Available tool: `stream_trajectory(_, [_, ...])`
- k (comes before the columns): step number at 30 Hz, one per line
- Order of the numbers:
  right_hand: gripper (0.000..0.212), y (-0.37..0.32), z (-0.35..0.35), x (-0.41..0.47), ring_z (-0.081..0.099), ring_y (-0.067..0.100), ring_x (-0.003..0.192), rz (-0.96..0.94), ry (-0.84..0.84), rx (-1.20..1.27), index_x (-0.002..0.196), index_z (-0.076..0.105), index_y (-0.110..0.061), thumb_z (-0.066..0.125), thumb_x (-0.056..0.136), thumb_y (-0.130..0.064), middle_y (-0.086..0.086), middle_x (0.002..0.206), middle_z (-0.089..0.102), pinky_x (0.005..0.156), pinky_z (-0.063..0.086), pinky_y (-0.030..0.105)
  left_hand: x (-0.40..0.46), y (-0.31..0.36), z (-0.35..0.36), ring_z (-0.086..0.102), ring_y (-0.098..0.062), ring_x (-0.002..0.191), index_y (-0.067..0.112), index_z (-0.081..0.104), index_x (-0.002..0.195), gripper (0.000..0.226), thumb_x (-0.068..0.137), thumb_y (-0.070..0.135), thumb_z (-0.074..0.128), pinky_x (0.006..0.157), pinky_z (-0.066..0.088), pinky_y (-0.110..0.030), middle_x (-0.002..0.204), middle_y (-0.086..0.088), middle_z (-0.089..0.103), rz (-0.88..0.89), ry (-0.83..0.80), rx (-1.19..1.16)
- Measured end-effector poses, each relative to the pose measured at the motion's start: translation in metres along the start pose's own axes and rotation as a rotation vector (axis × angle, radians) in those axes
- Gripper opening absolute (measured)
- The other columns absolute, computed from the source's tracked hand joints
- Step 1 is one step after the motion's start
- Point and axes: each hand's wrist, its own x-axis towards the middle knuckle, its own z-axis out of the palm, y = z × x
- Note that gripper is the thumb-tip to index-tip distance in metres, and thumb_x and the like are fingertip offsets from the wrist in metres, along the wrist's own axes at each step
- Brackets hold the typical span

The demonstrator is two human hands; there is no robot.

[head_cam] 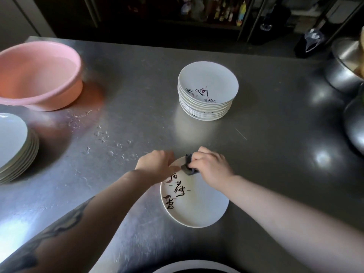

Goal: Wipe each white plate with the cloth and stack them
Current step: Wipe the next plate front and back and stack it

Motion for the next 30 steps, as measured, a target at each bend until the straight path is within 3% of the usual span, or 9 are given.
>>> stream_trajectory(4, [0.028,0.008,0.0,-0.001,0.051,0.014,0.104,0.067,-0.03,-0.003,0.11,0.068,-0.033,0.049,0.089,-0.026,-0.008,0.104,0.058,0.065,0.032,0.026,-0.001,-0.003,0.001,0.061,-0.025,0.08,0.021,0.056,0.073,0.02,0.084,0.034,0.067,0.065,0.041,-0.026,0.083,-0.001,0.064,-0.087,0.027,-0.068])
stream_trajectory(9, [0.031,0.023,-0.002,-0.017,0.049,0.015,0.103,0.093,-0.031,-0.036,0.108,0.07,-0.03,0.052,0.087,-0.015,-0.006,0.097,0.058,0.061,0.029,0.026,-0.012,-0.021,-0.004,0.068,-0.007,0.057,0.016,0.066,0.063,0.028,0.085,0.034,0.066,0.062,0.053,-0.022,0.062,0.005,0.071,-0.106,-0.256,0.019])
stream_trajectory(13, [0.027,0.001,0.002,0.001,0.054,0.014,0.102,0.135,-0.065,0.036,0.109,0.068,-0.032,0.05,0.089,-0.034,-0.006,0.104,0.057,0.066,0.033,0.027,0.0,0.006,-0.004,0.065,-0.024,0.096,0.022,0.068,0.097,0.034,0.086,0.053,0.062,0.071,0.044,-0.028,0.098,-0.001,0.067,-0.049,-0.002,0.156])
stream_trajectory(15, [0.027,-0.004,0.003,0.005,0.053,0.014,0.104,0.116,-0.066,0.032,0.11,0.068,-0.033,0.05,0.09,-0.035,-0.007,0.106,0.057,0.067,0.033,0.027,0.004,0.008,-0.006,0.063,-0.025,0.088,0.02,0.066,0.086,0.03,0.085,0.05,0.064,0.069,0.042,-0.027,0.089,-0.002,0.066,-0.107,-0.006,0.036])
stream_trajectory(18, [0.028,0.008,0.0,-0.005,0.049,0.013,0.105,0.126,-0.044,-0.018,0.111,0.068,-0.033,0.051,0.091,-0.026,-0.01,0.104,0.059,0.062,0.028,0.024,-0.001,-0.012,-0.008,0.063,-0.014,0.06,0.016,0.061,0.059,0.037,0.084,0.043,0.067,0.066,0.048,-0.024,0.055,0.007,0.064,-0.167,-0.202,-0.056])
stream_trajectory(21, [0.03,0.018,-0.001,-0.014,0.047,0.015,0.103,0.133,-0.021,-0.051,0.108,0.069,-0.03,0.052,0.089,-0.015,-0.009,0.1,0.059,0.061,0.033,0.024,-0.008,-0.019,-0.007,0.065,-0.006,0.052,0.017,0.065,0.054,0.042,0.086,0.044,0.065,0.074,0.054,-0.023,0.052,0.009,0.067,-0.161,-0.368,-0.003])
stream_trajectory(24, [0.027,0.009,-0.001,-0.003,0.047,0.014,0.105,0.115,-0.036,-0.027,0.108,0.07,-0.031,0.053,0.089,-0.021,-0.008,0.102,0.06,0.064,0.035,0.026,-0.001,-0.002,-0.006,0.062,-0.019,0.073,0.019,0.054,0.06,0.044,0.08,0.057,0.067,0.065,0.044,-0.026,0.063,0.008,0.056,-0.083,-0.093,0.15])
stream_trajectory(26, [0.026,0.003,-0.002,0.006,0.048,0.012,0.107,0.1,-0.05,-0.01,0.109,0.069,-0.033,0.052,0.09,-0.029,-0.008,0.105,0.059,0.069,0.039,0.027,0.006,0.009,-0.005,0.059,-0.024,0.079,0.02,0.058,0.074,0.041,0.079,0.06,0.067,0.064,0.038,-0.027,0.074,0.003,0.053,-0.066,0.048,0.054])
stream_trajectory(30, [0.028,0.005,-0.003,0.006,0.048,0.013,0.108,0.105,-0.056,0.0,0.111,0.068,-0.035,0.054,0.089,-0.024,-0.009,0.105,0.06,0.073,0.041,0.027,0.008,0.004,0.002,0.058,-0.025,0.074,0.018,0.054,0.064,0.04,0.08,0.051,0.069,0.058,0.035,-0.026,0.065,0.004,0.054,-0.149,0.04,-0.081])
